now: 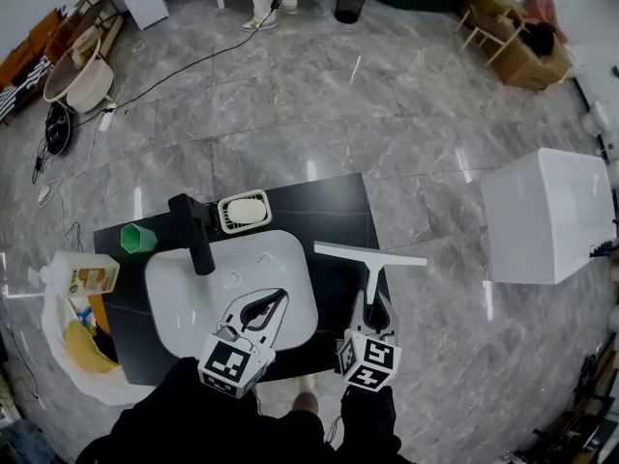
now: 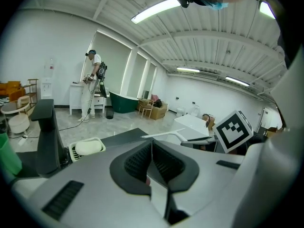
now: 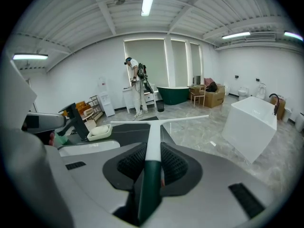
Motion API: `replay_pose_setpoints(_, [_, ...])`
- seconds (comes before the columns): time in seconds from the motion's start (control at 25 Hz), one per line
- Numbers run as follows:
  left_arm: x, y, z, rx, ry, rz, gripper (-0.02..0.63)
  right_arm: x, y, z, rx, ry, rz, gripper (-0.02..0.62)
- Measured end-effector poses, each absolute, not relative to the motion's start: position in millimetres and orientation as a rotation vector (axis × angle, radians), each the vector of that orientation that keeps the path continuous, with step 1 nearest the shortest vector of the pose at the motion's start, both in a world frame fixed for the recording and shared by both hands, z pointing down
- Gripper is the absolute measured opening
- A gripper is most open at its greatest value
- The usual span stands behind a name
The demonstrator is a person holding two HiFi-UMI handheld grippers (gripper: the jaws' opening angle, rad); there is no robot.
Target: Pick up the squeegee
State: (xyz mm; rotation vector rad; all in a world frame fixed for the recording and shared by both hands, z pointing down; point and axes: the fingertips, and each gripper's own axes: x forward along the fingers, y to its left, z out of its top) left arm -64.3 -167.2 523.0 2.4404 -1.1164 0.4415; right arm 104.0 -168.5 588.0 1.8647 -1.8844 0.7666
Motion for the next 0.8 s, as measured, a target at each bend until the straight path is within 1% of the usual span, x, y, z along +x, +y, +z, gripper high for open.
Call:
replay_pose_setpoints(0.44, [-66.6, -140.2, 459.6, 2.522, -1.199, 0.313, 0.028, 99.2, -139.5, 522.8, 1.886, -1.968, 0.660, 0.106])
replay_pose_setpoints(0.8, [-74.5, -103.9, 410.8, 2.544, -1.299, 0.273, 0.028, 90.7, -110.1, 469.1, 1.880, -2.077, 0.571, 0.106])
